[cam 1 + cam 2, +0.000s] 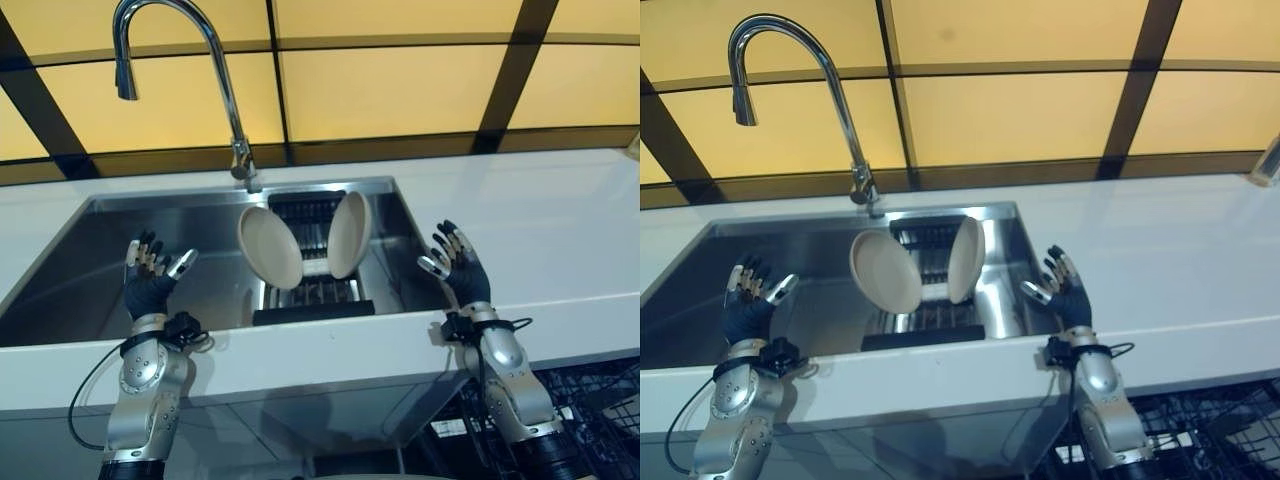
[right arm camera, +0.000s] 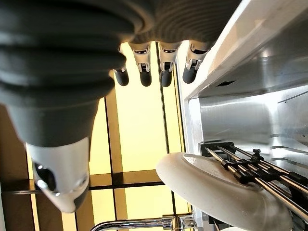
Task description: Pick up plates and place into dishwasher.
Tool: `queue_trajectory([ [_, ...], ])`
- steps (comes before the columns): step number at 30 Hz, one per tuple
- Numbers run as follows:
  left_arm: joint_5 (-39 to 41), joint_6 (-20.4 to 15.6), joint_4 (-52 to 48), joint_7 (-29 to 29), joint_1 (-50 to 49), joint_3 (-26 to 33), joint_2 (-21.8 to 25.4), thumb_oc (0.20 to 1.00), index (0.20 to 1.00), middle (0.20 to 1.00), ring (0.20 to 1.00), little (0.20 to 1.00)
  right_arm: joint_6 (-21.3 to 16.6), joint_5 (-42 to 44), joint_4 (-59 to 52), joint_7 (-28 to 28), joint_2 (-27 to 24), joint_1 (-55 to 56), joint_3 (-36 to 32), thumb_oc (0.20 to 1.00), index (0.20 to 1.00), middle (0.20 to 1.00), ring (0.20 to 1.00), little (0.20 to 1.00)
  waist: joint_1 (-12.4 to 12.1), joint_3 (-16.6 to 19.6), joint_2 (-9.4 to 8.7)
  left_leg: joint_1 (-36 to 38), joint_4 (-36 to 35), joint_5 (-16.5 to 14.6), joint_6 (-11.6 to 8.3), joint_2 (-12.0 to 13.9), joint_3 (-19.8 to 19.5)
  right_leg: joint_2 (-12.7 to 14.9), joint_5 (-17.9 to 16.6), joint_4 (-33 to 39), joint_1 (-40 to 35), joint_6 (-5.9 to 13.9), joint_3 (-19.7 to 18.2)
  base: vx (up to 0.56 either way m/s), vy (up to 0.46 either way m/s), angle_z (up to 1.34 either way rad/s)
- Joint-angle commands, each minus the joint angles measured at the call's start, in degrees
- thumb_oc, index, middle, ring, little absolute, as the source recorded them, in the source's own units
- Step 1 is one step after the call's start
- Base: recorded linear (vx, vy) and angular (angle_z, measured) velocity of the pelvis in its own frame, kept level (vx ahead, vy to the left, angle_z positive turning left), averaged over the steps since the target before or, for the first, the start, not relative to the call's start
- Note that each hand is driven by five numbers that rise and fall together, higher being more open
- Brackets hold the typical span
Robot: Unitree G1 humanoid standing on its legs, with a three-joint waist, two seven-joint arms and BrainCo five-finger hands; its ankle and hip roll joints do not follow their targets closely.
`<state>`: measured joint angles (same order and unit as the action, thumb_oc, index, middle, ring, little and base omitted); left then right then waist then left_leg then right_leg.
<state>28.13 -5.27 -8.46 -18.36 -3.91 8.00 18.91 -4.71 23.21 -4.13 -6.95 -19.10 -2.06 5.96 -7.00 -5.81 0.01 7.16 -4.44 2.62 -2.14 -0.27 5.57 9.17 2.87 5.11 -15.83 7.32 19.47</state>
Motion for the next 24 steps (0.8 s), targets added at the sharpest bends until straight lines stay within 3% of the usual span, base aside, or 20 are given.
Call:
queue_trajectory([
  [1, -2.0, -3.5, 0.1, 1.2, 1.8, 0.8, 2.7, 1.0, 1.0, 1.0, 1.0, 1.0, -4.4, 0.5, -4.1, -0.7, -1.6, -2.2, -2.4, 1.0, 1.0, 1.0, 1.0, 1.0, 0.3, 3.5, 0.73, 0.6, 3.0, -6.5, -0.3, 2.1, -1.3, -1.4, 0.5, -3.6, 6.6, -2.4, -1.2, 0.0, 0.0, 0.0],
  [7, -1.3, -5.0, 0.9, 1.5, 2.0, 0.5, 2.6, 1.0, 1.0, 1.0, 1.0, 1.0, -4.4, 0.4, -3.6, -0.4, -1.4, -2.4, -2.2, 1.0, 1.0, 1.0, 1.0, 1.0, 0.6, 3.7, 0.81, 1.1, 2.6, -6.6, -0.24, 2.2, -0.9, -1.4, 0.4, -3.5, 6.6, -2.22, -1.5, 0.0, 0.0, 0.0],
  [14, -2.0, -4.2, 1.1, 1.4, 2.5, 0.3, 2.8, 1.0, 1.0, 1.0, 1.0, 1.0, -4.1, 0.8, -3.7, 0.1, -1.8, -2.4, -2.4, 1.0, 1.0, 1.0, 1.0, 1.0, 0.9, 3.8, 0.63, 1.0, 2.7, -6.6, -0.21, 2.2, -0.7, -1.4, 0.4, -3.5, 6.7, -2.29, -1.8, 0.0, 0.0, 0.0],
  [24, -10.9, -2.6, 2.7, 1.8, 3.5, 0.2, 5.7, 1.0, 1.0, 1.0, 1.0, 1.0, -3.7, 1.3, -3.1, 0.1, -2.5, -2.9, -2.4, 1.0, 1.0, 1.0, 1.0, 1.0, 1.2, 3.9, 0.87, 1.1, 2.4, -6.5, -0.27, 2.2, -0.2, -1.7, 0.2, -3.0, 6.7, -2.24, -2.3, 0.0, 0.0, 0.0],
])
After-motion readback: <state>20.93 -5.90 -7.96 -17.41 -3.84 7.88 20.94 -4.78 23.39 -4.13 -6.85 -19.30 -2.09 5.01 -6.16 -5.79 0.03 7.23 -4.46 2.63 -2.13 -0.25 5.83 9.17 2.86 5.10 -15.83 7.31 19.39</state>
